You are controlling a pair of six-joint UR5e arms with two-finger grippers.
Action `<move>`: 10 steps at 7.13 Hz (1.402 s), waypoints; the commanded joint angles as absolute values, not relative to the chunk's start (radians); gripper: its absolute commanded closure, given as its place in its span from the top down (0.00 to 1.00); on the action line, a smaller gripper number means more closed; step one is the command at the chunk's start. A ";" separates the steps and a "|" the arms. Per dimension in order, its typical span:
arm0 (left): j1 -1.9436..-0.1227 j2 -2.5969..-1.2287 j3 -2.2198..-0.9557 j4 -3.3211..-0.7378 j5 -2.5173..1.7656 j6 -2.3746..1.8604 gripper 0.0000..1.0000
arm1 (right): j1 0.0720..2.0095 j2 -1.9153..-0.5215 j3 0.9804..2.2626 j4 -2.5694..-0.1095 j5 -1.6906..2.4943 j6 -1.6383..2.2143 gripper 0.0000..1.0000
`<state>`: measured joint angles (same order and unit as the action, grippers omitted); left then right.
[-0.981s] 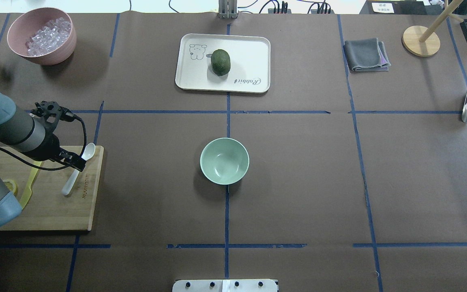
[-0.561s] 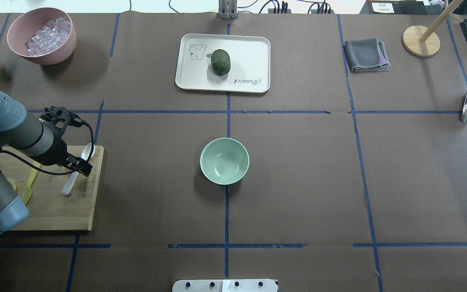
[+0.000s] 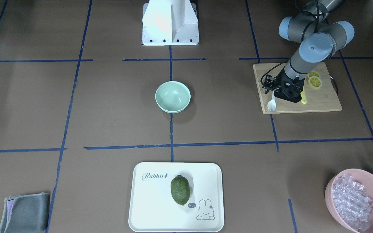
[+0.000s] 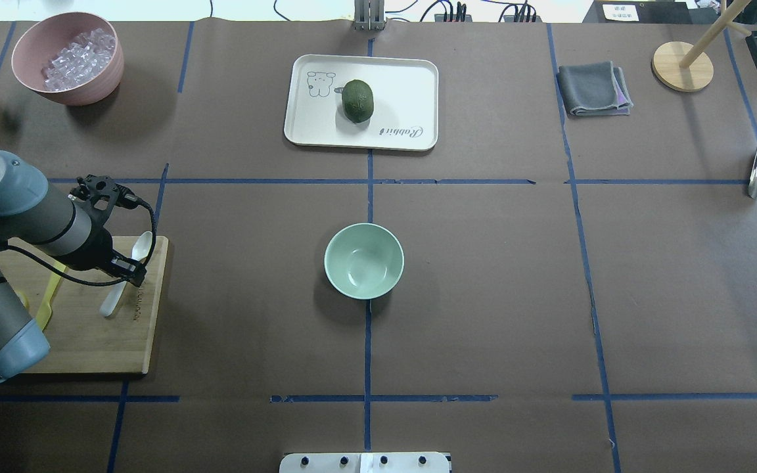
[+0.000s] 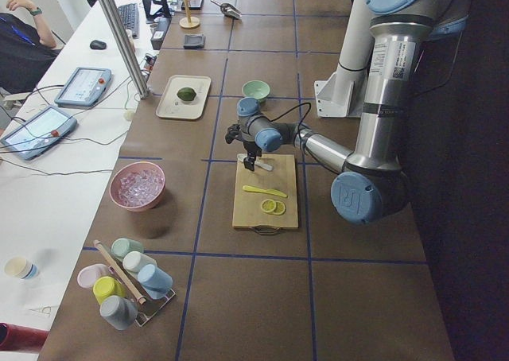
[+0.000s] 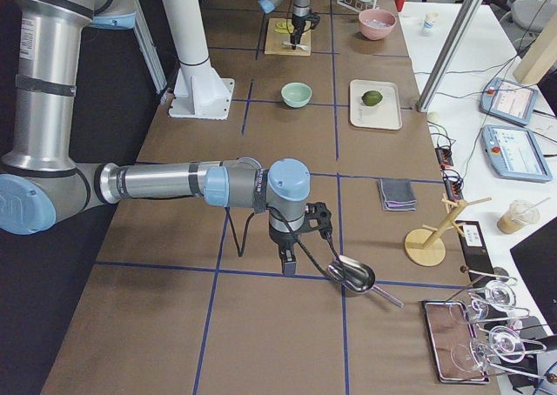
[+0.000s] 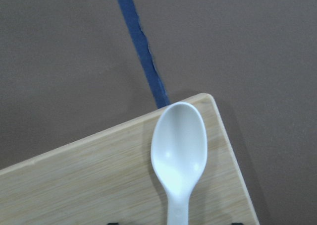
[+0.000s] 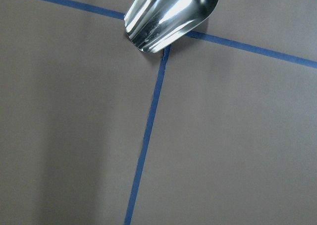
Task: Place spoon in bowl
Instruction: 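Close the left gripper on the white spoon handle and lift it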
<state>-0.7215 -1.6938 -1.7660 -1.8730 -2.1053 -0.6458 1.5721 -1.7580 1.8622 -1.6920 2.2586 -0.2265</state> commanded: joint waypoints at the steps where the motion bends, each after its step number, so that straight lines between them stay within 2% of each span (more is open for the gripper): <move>1: -0.721 -1.692 -1.775 -1.875 -2.105 -0.646 0.00 | 1.574 -1.758 1.862 -1.692 2.258 -0.229 1.00; 7: -0.739 -1.695 -1.836 -1.861 -2.106 -0.650 0.00 | 1.577 -1.756 1.870 -1.690 2.260 -0.216 1.00; 8: -0.738 -1.741 -1.842 -1.856 -2.108 -0.655 0.00 | 1.577 -1.758 1.870 -1.690 2.258 -0.216 1.00; 10: -0.727 -1.941 -1.829 -1.690 -2.106 -0.661 0.00 | 1.577 -1.758 1.870 -1.690 2.258 -0.213 1.00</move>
<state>-0.7323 -1.8248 -1.8366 -1.7850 -2.1071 -0.6572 1.5770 -1.7578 1.8698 -1.6904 2.2582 -0.2150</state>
